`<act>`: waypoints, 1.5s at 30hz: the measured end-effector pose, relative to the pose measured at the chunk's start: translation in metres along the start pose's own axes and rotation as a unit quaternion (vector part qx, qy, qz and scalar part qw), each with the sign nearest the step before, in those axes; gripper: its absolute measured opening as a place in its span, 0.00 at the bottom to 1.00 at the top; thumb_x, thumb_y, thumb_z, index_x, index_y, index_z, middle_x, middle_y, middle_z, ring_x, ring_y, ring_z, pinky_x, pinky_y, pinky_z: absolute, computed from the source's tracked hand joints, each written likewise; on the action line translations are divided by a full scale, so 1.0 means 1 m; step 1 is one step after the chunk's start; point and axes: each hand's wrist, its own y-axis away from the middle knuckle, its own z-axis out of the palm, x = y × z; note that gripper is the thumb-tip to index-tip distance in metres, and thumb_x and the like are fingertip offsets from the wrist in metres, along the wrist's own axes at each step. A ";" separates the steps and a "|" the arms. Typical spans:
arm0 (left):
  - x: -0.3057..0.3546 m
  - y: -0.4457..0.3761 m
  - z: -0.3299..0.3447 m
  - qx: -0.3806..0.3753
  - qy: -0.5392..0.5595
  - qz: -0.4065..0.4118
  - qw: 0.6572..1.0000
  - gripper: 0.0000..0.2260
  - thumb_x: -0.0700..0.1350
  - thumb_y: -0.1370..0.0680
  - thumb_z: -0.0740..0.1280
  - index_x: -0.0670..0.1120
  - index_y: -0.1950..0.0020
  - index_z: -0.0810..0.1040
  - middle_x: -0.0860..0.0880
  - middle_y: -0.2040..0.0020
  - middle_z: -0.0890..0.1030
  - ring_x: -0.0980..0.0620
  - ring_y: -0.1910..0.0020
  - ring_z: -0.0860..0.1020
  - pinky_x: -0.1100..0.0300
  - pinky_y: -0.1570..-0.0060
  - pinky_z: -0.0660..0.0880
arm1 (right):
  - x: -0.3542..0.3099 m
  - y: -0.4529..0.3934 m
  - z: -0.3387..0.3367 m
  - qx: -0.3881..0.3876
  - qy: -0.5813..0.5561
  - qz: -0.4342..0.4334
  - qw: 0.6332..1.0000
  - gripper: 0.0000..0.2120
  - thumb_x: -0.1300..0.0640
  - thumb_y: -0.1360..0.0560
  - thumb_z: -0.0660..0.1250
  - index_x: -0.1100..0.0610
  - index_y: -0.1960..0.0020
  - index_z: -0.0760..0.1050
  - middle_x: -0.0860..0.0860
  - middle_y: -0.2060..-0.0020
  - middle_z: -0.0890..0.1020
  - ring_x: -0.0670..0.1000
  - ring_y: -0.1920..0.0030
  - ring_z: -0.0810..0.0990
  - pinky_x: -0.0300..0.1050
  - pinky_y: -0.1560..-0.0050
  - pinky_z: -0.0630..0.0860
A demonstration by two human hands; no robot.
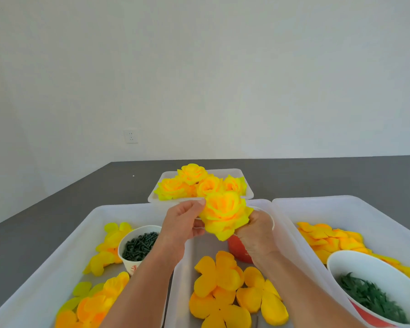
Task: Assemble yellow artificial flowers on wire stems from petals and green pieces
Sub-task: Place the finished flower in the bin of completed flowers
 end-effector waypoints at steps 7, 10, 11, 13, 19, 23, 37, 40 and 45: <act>-0.001 -0.004 -0.002 0.053 0.003 0.041 0.998 0.08 0.34 0.22 0.63 0.42 0.55 0.80 0.43 0.60 0.82 0.47 0.62 0.79 0.60 0.68 0.79 | -0.005 0.000 -0.002 -0.046 -0.003 0.034 0.998 0.13 0.65 0.30 0.73 0.48 0.66 0.79 0.41 0.72 0.81 0.51 0.62 0.79 0.41 0.58 0.75; -0.005 -0.006 -0.005 0.101 -0.060 0.080 0.990 0.09 0.34 0.23 0.63 0.44 0.57 0.80 0.44 0.61 0.82 0.48 0.63 0.80 0.63 0.70 0.79 | -0.013 0.003 -0.006 -0.071 -0.165 0.145 0.973 0.06 0.57 0.24 0.66 0.53 0.53 0.82 0.51 0.60 0.85 0.56 0.54 0.83 0.49 0.52 0.79; -0.006 -0.007 -0.005 0.109 -0.083 0.090 0.986 0.09 0.34 0.23 0.63 0.44 0.57 0.80 0.44 0.60 0.82 0.48 0.62 0.80 0.64 0.70 0.78 | -0.017 0.004 -0.008 -0.087 -0.228 0.189 0.951 0.09 0.53 0.23 0.64 0.55 0.49 0.81 0.54 0.57 0.85 0.56 0.53 0.83 0.50 0.53 0.80; -0.009 -0.008 -0.004 0.107 -0.115 0.098 0.983 0.06 0.35 0.23 0.64 0.41 0.54 0.80 0.44 0.60 0.82 0.48 0.62 0.81 0.63 0.70 0.79 | -0.023 0.005 -0.012 -0.107 -0.259 0.220 0.934 0.14 0.47 0.25 0.65 0.56 0.47 0.79 0.56 0.55 0.85 0.56 0.54 0.84 0.48 0.58 0.79; -0.005 -0.003 0.003 0.049 -0.011 0.055 0.997 0.07 0.43 0.23 0.66 0.42 0.55 0.82 0.43 0.59 0.84 0.47 0.60 0.83 0.59 0.66 0.80 | -0.027 0.006 -0.012 -0.077 -0.271 0.246 0.928 0.10 0.55 0.27 0.68 0.60 0.49 0.78 0.56 0.59 0.85 0.54 0.62 0.84 0.42 0.68 0.78; 0.000 -0.002 0.010 -0.003 0.033 0.046 0.998 0.10 0.48 0.23 0.65 0.43 0.49 0.81 0.43 0.56 0.85 0.45 0.58 0.83 0.55 0.60 0.81 | -0.030 -0.007 -0.013 -0.077 -0.329 0.308 0.889 0.07 0.57 0.27 0.67 0.60 0.52 0.76 0.54 0.68 0.84 0.50 0.71 0.82 0.39 0.74 0.77; 0.046 -0.070 0.041 -0.003 0.021 -0.018 1.000 0.11 0.47 0.21 0.63 0.44 0.41 0.74 0.45 0.50 0.77 0.46 0.57 0.78 0.58 0.58 0.77 | -0.060 -0.111 -0.027 -0.017 -0.244 0.285 0.927 0.02 0.62 0.25 0.65 0.59 0.53 0.72 0.57 0.62 0.77 0.52 0.72 0.76 0.35 0.78 0.74; 0.034 -0.080 0.043 0.010 -0.009 -0.039 0.999 0.14 0.48 0.21 0.64 0.45 0.38 0.72 0.46 0.48 0.76 0.47 0.54 0.78 0.60 0.61 0.76 | -0.046 -0.132 -0.027 0.012 -0.221 0.277 0.935 0.12 0.64 0.25 0.66 0.58 0.43 0.71 0.60 0.53 0.77 0.54 0.66 0.76 0.42 0.72 0.76; 0.019 -0.085 0.043 0.026 -0.025 -0.047 0.998 0.07 0.49 0.22 0.65 0.47 0.47 0.73 0.47 0.49 0.77 0.49 0.56 0.79 0.63 0.65 0.75 | -0.013 -0.153 -0.015 0.024 -0.148 0.292 0.945 0.16 0.62 0.27 0.70 0.62 0.40 0.72 0.60 0.52 0.78 0.54 0.67 0.78 0.44 0.69 0.76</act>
